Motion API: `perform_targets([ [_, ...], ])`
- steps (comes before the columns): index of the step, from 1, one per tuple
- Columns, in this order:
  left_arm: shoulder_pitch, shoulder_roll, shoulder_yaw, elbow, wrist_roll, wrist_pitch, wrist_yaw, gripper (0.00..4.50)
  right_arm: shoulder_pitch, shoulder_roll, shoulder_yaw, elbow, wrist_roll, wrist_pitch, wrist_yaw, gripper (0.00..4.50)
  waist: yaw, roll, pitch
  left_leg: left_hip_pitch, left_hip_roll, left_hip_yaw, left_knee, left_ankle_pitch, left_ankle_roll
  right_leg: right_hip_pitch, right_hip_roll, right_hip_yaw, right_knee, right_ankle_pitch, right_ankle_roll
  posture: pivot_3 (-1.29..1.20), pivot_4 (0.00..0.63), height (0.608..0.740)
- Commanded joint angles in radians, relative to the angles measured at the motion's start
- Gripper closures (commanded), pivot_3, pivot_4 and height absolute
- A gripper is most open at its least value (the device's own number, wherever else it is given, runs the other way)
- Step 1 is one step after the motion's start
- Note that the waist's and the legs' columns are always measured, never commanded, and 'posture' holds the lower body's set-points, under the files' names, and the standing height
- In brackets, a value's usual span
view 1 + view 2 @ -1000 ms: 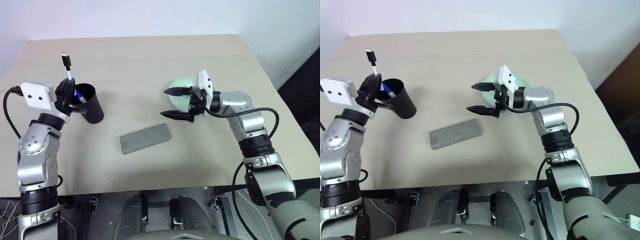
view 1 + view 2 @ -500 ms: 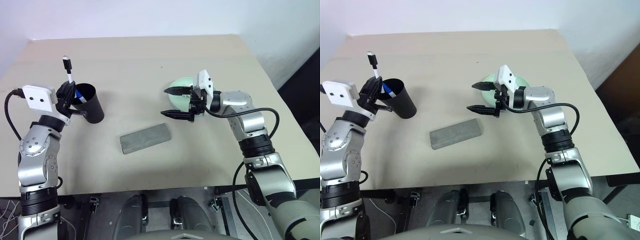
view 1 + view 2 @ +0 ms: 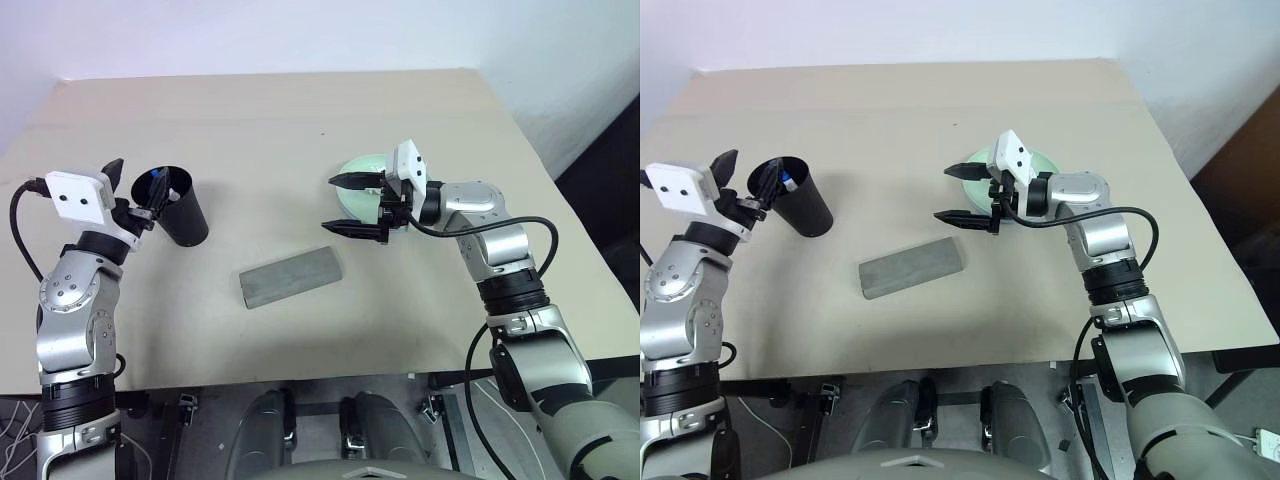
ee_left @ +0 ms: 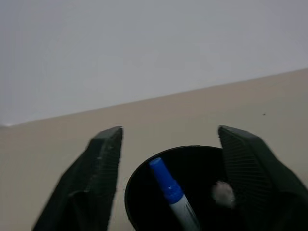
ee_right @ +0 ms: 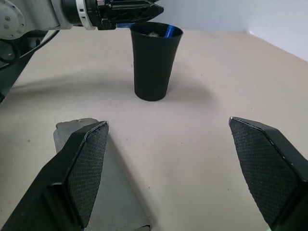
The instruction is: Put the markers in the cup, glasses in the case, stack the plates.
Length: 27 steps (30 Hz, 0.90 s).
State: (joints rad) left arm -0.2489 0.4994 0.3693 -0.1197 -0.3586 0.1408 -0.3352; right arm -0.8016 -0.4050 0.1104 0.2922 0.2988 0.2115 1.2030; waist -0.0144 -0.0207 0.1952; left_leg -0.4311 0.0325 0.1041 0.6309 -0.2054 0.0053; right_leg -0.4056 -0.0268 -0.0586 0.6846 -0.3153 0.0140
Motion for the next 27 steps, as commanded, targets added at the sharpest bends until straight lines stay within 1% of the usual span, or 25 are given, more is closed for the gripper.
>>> perform_targets([
  [1,-0.013,0.010,0.024,-0.020,0.002,-0.025,0.001,0.07,-0.020,0.002,-0.005,-0.006,0.005,-0.019,0.002,0.26,0.000,0.000,0.000,0.000,0.000,0.000,0.000,0.000,0.000,0.000,0.000,0.000,0.000,0.000,0.000,0.00,0.150,0.715],
  [7,0.003,0.023,0.036,-0.052,0.000,-0.019,-0.001,0.07,-0.024,0.006,-0.009,-0.004,0.011,-0.021,0.006,0.26,0.000,0.000,0.000,0.000,0.000,0.000,0.000,0.000,0.000,0.000,0.000,0.000,0.000,0.000,0.000,0.00,0.150,0.715],
  [10,0.019,0.039,0.074,-0.103,-0.061,-0.001,-0.032,0.07,-0.027,0.007,-0.018,-0.001,0.024,-0.010,0.010,0.26,-0.002,0.000,0.000,0.000,0.000,0.000,0.000,0.000,0.000,0.000,0.000,0.000,0.000,0.000,0.000,0.00,0.150,0.715],
  [14,0.086,0.076,0.099,-0.180,-0.146,0.025,-0.130,0.07,-0.034,0.003,-0.026,0.020,0.032,0.004,0.017,0.26,-0.003,0.000,0.000,0.000,0.000,0.000,0.000,0.000,0.000,0.000,0.000,0.000,0.000,0.000,0.000,0.00,0.150,0.715],
  [20,0.252,0.121,0.158,-0.307,-0.348,0.122,-0.285,0.07,-0.038,0.003,-0.025,0.044,0.033,-0.001,0.022,0.26,-0.006,0.000,0.000,0.002,0.000,0.000,0.000,0.000,0.000,0.002,0.000,0.000,0.000,0.000,0.000,0.00,0.150,0.715],
  [23,0.321,0.149,0.160,-0.328,-0.385,0.153,-0.350,0.07,-0.037,-0.004,-0.027,0.052,0.033,-0.006,0.028,0.26,-0.006,0.000,0.000,0.003,0.000,0.000,-0.001,0.000,0.000,0.002,-0.001,0.000,0.000,0.000,-0.001,0.00,0.150,0.715],
  [27,0.335,0.163,0.136,-0.307,-0.391,0.150,-0.411,0.07,-0.028,-0.015,-0.030,0.043,0.042,0.015,0.033,0.26,-0.002,0.000,0.000,0.003,0.000,-0.001,0.000,0.000,-0.001,0.002,-0.001,0.000,0.000,0.000,-0.001,0.00,0.150,0.715],
])
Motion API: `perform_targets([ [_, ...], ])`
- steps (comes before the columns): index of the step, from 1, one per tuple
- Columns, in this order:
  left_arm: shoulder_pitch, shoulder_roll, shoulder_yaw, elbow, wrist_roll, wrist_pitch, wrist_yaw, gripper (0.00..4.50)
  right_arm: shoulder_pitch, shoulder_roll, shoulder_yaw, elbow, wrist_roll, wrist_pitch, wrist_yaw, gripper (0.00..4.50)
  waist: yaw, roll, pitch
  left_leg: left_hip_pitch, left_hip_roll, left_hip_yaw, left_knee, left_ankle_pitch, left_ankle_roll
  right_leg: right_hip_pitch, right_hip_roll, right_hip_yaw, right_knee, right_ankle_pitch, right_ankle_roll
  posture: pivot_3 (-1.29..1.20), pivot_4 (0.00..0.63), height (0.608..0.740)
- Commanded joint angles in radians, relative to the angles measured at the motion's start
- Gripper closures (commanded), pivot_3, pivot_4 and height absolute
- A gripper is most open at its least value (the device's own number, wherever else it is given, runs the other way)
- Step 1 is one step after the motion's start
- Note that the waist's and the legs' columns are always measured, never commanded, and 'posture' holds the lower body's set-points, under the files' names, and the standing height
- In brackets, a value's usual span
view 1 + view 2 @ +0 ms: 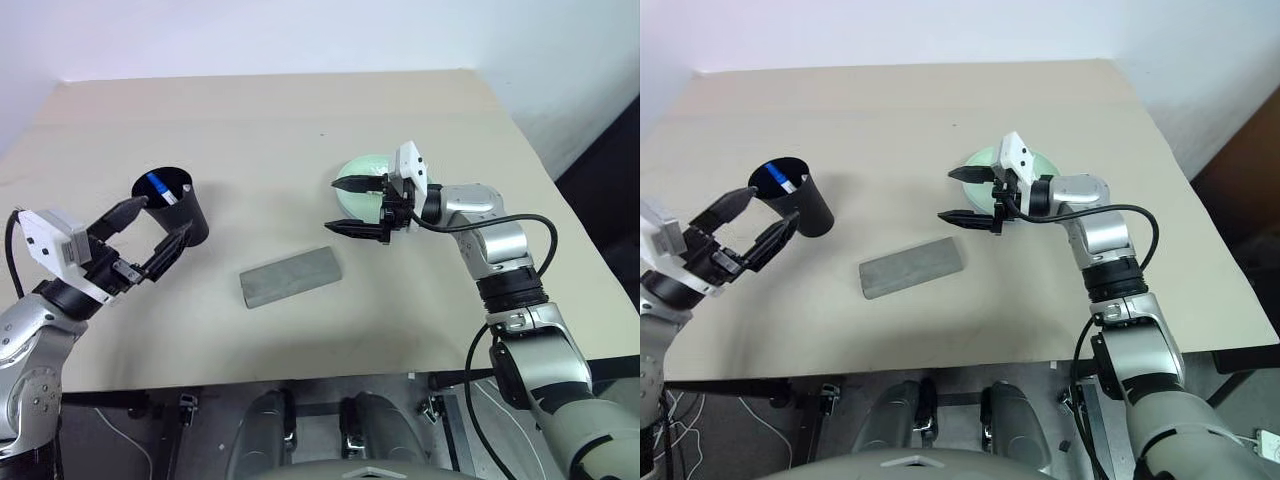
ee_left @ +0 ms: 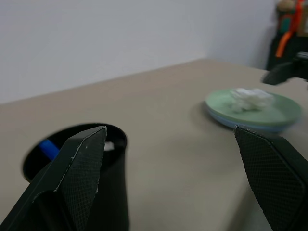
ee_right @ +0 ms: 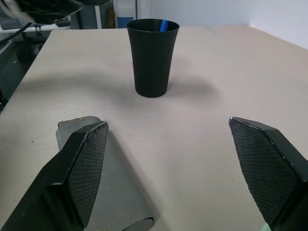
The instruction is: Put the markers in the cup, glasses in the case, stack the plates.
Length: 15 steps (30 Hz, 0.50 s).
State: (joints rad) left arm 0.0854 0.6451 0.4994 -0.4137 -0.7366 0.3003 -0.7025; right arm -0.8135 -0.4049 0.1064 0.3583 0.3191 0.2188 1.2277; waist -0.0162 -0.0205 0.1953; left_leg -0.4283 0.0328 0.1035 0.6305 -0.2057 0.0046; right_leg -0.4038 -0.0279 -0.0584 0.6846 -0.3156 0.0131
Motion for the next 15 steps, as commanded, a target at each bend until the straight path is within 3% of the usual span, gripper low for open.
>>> perform_targets([
  [1,-0.004,0.018,-0.009,-0.003,-0.009,-0.011,-0.062,0.07,-0.009,-0.023,-0.029,-0.029,0.025,0.014,0.014,0.26,0.000,0.000,0.000,0.000,0.000,0.000,0.000,0.000,0.000,0.000,0.000,0.000,0.000,0.000,0.000,0.00,0.150,0.715],
  [8,-0.046,0.019,-0.105,0.075,0.050,-0.043,-0.163,0.07,0.027,-0.057,-0.036,-0.037,0.038,0.047,0.030,0.26,-0.002,0.000,0.000,0.000,0.000,0.000,-0.002,0.000,0.000,-0.001,-0.001,0.000,-0.001,0.000,-0.001,0.00,0.150,0.715],
  [15,-0.102,0.006,-0.133,0.104,0.067,-0.043,-0.162,0.07,0.051,-0.057,-0.035,-0.065,0.032,0.049,0.010,0.26,-0.005,0.000,0.000,-0.001,0.000,0.000,-0.002,0.000,0.000,-0.002,-0.001,0.000,-0.001,0.000,-0.001,0.00,0.150,0.715],
])
